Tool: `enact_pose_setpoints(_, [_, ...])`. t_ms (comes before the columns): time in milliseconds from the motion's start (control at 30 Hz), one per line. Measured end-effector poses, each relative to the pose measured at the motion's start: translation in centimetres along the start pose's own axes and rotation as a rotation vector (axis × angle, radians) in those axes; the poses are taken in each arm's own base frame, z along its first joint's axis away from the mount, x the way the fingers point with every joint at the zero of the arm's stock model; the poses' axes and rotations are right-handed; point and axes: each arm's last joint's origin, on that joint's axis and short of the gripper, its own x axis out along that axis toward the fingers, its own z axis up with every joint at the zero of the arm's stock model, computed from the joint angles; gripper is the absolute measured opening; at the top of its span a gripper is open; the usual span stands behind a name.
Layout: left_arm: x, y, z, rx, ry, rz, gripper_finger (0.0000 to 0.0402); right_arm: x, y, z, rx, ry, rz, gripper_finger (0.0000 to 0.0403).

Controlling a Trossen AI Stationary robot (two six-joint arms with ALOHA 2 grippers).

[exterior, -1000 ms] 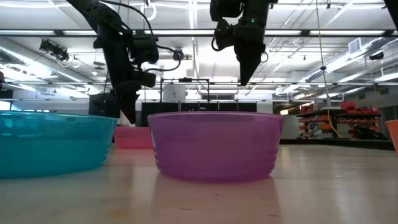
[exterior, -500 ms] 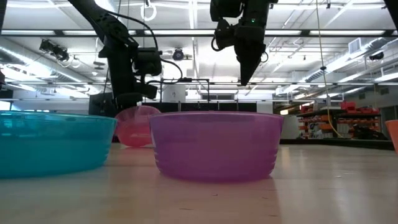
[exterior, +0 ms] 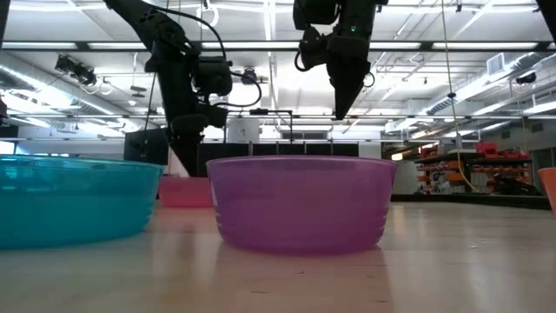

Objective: Nest bowls inside each other

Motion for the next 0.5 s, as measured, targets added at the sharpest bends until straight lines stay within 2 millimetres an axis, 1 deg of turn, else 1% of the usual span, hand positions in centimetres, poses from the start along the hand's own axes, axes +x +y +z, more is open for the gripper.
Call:
enact_pose_setpoints(300, [0.1, 0.0, -0.1, -0.002, 0.011, 0.000, 0.0044, 0.0, 0.0, 0.0, -0.006, -0.004, 0.000, 0.0080])
enact_pose_setpoints(500, [1.4, 0.1, -0.2, -0.008, 0.063, 0.001, 0.0047, 0.0, 0.0, 0.1, -0.006, -0.006, 0.000, 0.0079])
